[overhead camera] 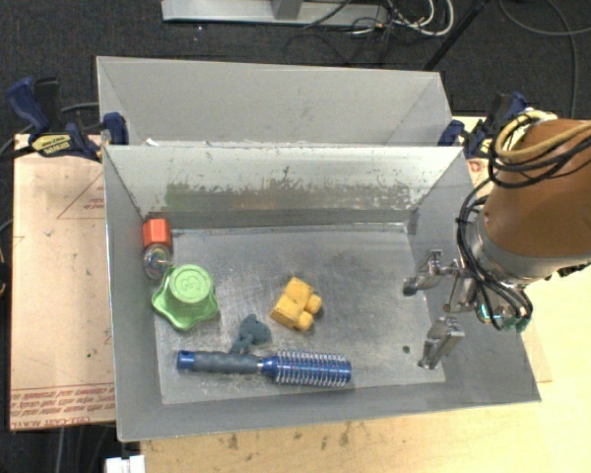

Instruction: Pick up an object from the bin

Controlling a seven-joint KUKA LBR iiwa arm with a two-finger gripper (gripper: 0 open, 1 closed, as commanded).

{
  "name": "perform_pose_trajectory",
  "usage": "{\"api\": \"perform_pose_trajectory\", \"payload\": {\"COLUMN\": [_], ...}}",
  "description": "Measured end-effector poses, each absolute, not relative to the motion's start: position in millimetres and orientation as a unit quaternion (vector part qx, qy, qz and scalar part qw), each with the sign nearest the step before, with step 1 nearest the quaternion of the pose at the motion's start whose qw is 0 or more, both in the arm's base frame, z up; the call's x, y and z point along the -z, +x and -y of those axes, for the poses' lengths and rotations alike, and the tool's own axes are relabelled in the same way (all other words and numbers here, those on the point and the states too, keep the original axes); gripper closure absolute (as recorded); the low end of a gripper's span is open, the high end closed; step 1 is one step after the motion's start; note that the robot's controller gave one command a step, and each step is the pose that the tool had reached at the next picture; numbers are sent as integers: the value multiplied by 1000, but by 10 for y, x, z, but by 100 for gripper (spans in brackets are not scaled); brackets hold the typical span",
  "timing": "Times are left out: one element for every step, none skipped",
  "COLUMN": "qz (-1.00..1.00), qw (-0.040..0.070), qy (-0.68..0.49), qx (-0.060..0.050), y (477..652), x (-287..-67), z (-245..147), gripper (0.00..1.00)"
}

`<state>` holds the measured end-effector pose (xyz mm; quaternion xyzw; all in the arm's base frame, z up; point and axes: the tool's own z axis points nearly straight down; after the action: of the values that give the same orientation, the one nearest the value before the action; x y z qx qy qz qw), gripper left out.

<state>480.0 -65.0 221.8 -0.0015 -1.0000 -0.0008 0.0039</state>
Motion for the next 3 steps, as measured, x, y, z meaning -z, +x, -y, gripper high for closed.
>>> {"api": "perform_pose_trajectory", "payload": {"qz": [998,996,996], "qw": [-1,-9,-9], "qy": [64,89,88], "qx": [1,-1,1], "y": [5001,4927,4928], "x": [-782,-752,-759], "z": [-94,-548,-560], "gripper": [0,0,100]}}
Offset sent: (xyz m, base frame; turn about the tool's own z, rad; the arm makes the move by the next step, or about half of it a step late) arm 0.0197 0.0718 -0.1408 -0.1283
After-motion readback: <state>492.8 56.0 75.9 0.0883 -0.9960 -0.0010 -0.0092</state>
